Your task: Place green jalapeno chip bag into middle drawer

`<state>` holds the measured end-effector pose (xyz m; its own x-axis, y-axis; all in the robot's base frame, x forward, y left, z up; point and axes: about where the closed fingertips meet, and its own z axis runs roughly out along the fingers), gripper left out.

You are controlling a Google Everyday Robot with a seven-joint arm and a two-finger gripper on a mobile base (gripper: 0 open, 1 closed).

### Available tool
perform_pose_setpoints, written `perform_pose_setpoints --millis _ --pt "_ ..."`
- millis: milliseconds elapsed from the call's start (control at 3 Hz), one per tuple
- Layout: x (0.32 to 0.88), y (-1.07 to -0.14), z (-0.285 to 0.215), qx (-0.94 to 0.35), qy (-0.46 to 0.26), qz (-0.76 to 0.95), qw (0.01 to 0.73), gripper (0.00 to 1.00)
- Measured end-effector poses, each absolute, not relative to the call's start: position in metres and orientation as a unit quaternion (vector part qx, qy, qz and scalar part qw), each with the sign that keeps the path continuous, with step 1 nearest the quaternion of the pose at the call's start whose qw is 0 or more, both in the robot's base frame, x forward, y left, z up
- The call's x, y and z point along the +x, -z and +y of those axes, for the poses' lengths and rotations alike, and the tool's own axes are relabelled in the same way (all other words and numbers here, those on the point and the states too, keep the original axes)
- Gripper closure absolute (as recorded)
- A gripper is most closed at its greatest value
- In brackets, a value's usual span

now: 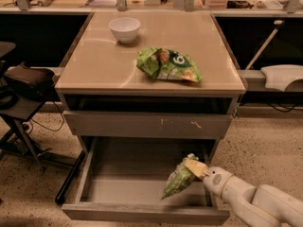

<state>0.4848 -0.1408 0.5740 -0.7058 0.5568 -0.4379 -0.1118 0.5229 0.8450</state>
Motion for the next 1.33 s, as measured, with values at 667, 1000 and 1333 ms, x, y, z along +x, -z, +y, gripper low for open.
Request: perform_pose_setpoints --millis 667,1000,1333 --pt "0.49 -0.584 -0.111 0.119 -0.481 0.791 0.359 1.0" --pt "0.495 -0.574 -0.102 0.114 -0.467 0.795 0.369 1.0" --pt "0.514 -0.564 -0.093 0.11 -0.449 0.79 0.404 1.0"
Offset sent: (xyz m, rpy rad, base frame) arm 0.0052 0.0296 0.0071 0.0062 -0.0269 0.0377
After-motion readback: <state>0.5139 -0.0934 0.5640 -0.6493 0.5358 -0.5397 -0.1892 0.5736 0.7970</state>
